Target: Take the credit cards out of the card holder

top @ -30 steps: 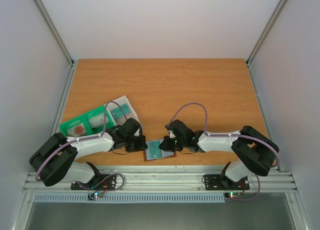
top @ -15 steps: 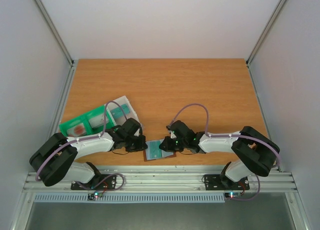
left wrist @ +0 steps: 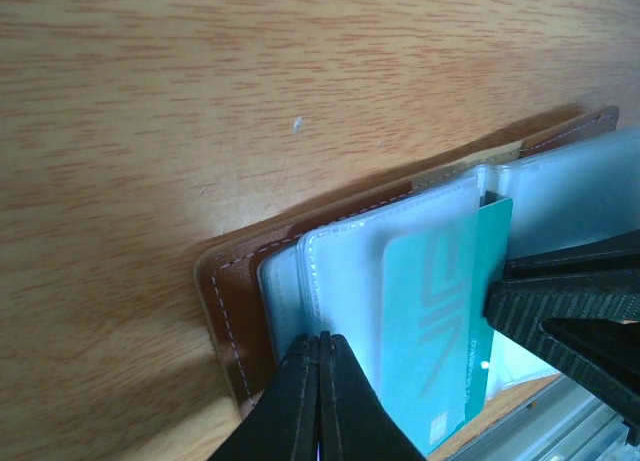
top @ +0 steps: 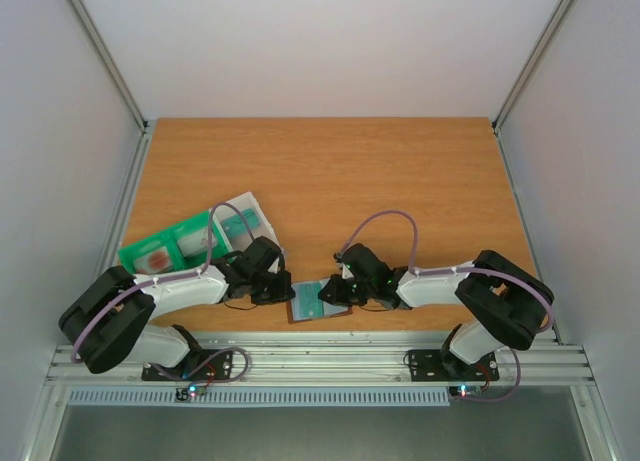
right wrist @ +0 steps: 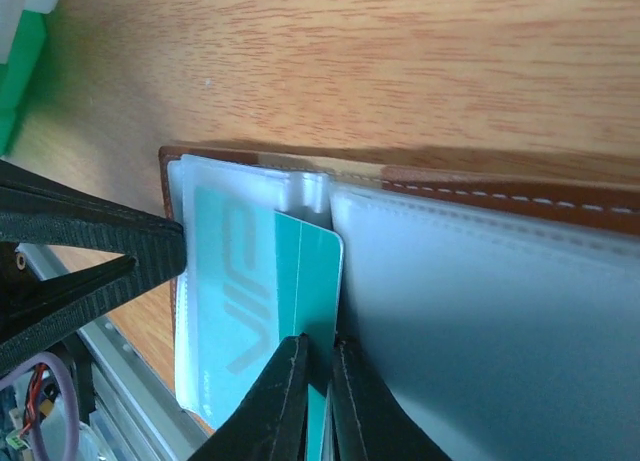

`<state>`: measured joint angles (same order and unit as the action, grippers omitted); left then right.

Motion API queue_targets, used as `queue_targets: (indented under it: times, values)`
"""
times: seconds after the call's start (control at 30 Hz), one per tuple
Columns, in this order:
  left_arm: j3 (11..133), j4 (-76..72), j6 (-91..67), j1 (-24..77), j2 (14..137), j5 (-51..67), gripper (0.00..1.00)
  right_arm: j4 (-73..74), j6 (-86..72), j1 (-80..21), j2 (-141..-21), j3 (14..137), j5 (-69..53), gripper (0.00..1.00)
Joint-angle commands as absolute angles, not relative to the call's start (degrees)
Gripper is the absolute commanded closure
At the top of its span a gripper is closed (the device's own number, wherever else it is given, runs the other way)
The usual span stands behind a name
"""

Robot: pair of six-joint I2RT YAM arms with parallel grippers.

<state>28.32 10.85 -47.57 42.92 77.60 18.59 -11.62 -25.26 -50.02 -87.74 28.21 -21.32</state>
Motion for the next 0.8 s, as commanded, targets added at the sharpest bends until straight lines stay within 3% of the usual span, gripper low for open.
queue_targets:
  times: [0.0, 0.1, 0.5, 0.67, 0.77]
  values:
    - [26.9, 10.4, -47.7, 43.2, 76.3, 15.9, 1.00, -12.9, -25.5, -49.5, -87.5, 27.0, -20.5, 0.94]
    - [26.7, 10.4, -47.7, 43.2, 75.4, 15.9, 0.99, -11.8, -25.7, -49.4, -85.8, 26.6, -19.2, 0.99]
    - [26.3, 10.6, -48.1, 43.3, 70.0, 15.1, 0.99, -1.2, -26.6, -49.3, -72.9, 25.3, -12.0, 0.99]
    - [26.4, 10.6, -49.5, 43.3, 67.5, 16.2, 0.86, 2.8, -27.2, -49.3, -69.0, 25.6, -11.2, 0.99]
    - [26.6, 11.2, -51.0, 43.3, 63.9, 16.8, 0.69, 5.0, -27.6, -49.3, -66.6, 26.2, -11.7, 0.99]
